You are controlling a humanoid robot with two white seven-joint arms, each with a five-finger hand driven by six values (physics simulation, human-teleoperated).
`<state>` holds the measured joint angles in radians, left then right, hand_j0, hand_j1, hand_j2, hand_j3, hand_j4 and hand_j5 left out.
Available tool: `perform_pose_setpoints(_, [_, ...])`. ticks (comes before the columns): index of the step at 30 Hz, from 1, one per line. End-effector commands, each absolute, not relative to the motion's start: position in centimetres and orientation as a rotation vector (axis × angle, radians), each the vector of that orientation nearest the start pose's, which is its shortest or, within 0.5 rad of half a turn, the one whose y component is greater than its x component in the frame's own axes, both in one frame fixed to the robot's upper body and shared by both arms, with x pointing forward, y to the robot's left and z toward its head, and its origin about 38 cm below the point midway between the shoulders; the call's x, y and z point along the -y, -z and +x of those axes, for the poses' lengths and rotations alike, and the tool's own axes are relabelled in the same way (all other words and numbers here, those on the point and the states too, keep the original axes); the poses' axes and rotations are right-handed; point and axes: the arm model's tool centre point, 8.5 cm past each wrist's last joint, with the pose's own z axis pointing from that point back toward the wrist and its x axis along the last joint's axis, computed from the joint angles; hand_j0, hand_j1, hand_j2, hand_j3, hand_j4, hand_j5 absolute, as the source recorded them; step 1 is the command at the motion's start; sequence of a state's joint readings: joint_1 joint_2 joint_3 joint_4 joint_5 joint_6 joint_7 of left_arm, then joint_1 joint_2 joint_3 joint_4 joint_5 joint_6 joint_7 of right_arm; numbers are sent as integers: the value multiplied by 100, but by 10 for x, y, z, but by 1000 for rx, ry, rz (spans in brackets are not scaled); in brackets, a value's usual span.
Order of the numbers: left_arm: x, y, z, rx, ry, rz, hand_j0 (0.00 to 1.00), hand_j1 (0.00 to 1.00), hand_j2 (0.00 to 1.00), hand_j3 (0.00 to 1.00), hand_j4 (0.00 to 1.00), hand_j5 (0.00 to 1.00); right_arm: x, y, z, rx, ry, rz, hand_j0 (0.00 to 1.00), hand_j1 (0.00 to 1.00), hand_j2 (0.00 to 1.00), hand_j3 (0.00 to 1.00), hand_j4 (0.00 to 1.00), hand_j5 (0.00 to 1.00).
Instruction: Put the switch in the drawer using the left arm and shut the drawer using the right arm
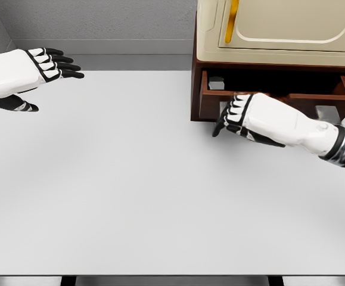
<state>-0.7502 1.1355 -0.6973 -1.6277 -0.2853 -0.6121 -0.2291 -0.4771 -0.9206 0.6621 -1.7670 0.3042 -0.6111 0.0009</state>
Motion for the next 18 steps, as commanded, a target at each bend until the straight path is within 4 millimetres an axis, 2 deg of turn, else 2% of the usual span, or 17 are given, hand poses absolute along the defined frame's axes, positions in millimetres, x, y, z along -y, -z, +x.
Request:
perform_pose_setpoints(1, [-343, -320, 402, -2165, -2702, -842, 100, 100, 100, 100, 100, 100, 252, -239, 360, -2626, 2347, 330, 50, 50, 50, 50, 50, 50])
perform_pose_setpoints(15, [-344, -319, 403, -2169, -2706, -848, 100, 100, 100, 100, 100, 100, 262, -207, 347, -2529, 2510, 324, 50, 50, 50, 50, 50, 50])
perform_pose_setpoints(18, [-344, -319, 403, -2169, -2706, -848, 100, 100, 100, 100, 100, 100, 267, -207, 351, -2518, 2525, 355, 50, 50, 50, 50, 50, 50])
